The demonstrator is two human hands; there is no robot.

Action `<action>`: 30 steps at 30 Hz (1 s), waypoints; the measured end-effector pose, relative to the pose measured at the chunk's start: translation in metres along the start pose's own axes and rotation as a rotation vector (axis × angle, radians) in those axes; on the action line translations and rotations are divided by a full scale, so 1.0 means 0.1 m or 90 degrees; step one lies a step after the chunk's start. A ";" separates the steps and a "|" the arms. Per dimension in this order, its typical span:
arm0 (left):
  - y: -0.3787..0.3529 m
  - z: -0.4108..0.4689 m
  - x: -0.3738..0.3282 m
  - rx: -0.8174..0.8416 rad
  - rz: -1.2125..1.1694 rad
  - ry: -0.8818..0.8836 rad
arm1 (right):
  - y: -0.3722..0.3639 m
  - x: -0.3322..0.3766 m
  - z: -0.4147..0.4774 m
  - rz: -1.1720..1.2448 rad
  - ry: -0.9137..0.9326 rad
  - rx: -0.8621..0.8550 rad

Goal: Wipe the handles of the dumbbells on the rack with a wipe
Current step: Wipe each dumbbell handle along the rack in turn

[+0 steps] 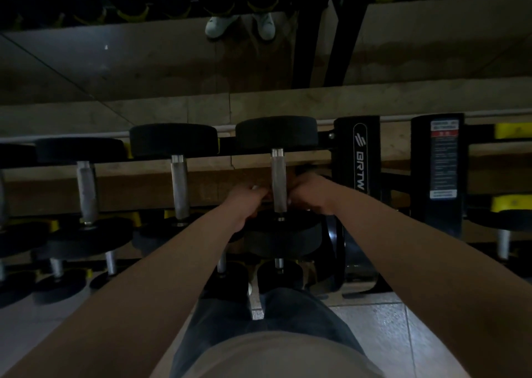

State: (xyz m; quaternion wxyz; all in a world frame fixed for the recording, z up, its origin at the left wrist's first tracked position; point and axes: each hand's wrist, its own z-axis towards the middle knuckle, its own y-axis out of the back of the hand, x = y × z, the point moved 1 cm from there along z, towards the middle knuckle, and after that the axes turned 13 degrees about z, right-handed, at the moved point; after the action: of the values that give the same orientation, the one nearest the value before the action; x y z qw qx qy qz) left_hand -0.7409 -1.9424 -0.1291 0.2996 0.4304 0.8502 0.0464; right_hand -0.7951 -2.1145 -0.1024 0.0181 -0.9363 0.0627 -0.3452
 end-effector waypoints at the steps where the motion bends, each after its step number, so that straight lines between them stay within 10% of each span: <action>1: 0.01 -0.01 -0.01 0.001 0.001 0.003 | 0.01 0.07 0.05 0.147 0.006 -0.032; 6: 0.06 -0.02 -0.01 0.006 -0.023 0.024 | -0.03 0.28 0.11 0.471 0.041 -0.058; 11: 0.04 -0.04 0.02 0.008 -0.028 0.010 | -0.01 -0.04 -0.18 -0.132 -0.015 0.011; 18: 0.05 -0.12 -0.04 0.003 -0.020 0.011 | -0.03 0.19 0.02 0.326 0.065 -0.135; 24: 0.01 -0.23 -0.13 0.013 -0.080 0.010 | -0.09 -0.12 -0.22 -0.153 0.019 -0.092; 30: 0.09 -0.39 -0.14 0.016 -0.171 0.017 | -0.04 0.12 -0.39 -0.063 0.102 -0.246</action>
State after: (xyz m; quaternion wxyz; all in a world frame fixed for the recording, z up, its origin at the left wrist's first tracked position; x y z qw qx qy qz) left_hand -0.7499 -1.9403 -0.0877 0.2861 0.3160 0.9046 0.0011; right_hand -0.8108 -2.1120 -0.0642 -0.1840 -0.8937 0.0830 -0.4006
